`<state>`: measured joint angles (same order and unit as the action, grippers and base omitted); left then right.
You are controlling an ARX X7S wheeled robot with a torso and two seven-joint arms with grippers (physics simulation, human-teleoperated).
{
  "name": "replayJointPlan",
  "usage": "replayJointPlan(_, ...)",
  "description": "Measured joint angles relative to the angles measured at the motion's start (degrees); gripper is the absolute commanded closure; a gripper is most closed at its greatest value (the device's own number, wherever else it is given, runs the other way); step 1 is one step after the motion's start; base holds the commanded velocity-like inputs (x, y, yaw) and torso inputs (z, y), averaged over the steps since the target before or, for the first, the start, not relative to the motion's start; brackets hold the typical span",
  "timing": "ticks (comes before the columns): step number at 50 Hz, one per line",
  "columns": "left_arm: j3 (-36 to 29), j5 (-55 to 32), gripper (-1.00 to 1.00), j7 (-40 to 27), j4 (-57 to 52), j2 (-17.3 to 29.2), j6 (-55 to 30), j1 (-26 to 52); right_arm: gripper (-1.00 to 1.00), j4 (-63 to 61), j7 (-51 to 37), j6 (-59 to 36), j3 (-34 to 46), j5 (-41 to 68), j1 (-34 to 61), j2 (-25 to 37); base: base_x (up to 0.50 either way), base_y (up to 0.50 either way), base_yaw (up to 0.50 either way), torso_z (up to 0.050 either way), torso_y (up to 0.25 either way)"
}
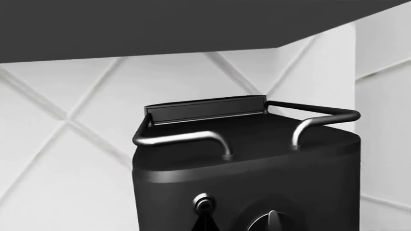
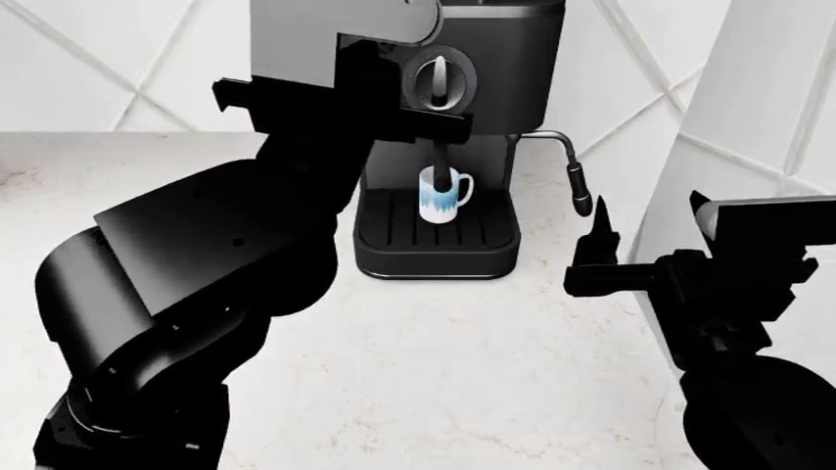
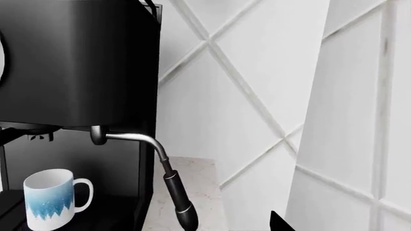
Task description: Press the button on the coffee machine to serve coffee.
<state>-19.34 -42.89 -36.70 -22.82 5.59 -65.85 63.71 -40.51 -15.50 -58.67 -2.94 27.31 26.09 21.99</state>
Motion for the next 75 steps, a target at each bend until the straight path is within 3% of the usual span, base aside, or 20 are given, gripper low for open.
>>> replayJointPlan(75, -4.9, -1.3, 1.00, 3.2, 10.3, 1.8, 8.0, 2.0, -1.00, 2.0, -0.9, 2.1, 1.3, 0.6, -0.4, 0.5, 0.00, 0.00, 0.00, 0.000, 0.000)
